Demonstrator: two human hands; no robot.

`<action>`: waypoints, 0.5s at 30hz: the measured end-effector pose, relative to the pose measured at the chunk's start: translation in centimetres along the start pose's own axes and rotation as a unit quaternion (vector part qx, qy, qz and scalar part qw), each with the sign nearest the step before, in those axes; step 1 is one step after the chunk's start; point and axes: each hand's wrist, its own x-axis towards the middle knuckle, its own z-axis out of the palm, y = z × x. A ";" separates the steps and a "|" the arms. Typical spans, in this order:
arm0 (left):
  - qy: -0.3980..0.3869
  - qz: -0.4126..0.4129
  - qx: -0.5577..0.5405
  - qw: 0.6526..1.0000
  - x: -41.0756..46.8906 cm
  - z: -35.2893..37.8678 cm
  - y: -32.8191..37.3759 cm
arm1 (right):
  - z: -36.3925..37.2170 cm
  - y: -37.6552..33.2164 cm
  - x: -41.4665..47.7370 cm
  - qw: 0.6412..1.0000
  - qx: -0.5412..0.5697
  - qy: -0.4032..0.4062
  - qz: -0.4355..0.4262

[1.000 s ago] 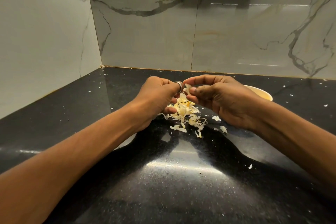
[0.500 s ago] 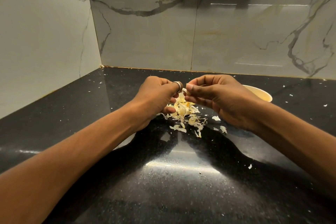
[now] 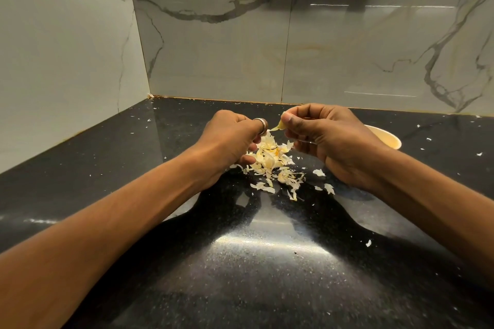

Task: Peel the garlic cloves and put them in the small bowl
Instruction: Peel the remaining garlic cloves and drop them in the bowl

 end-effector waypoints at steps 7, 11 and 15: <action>0.012 -0.010 0.011 1.000 0.0 -0.1 0.1 | 0.1 0.4 0.2 0.998 -0.048 0.020 -0.022; 0.035 -0.023 -0.008 0.999 -0.1 -0.6 0.4 | -0.2 0.3 0.2 0.996 -0.072 0.037 -0.032; 0.052 -0.023 -0.002 0.998 0.0 -0.9 0.5 | -0.6 0.0 0.3 0.997 -0.063 0.047 -0.028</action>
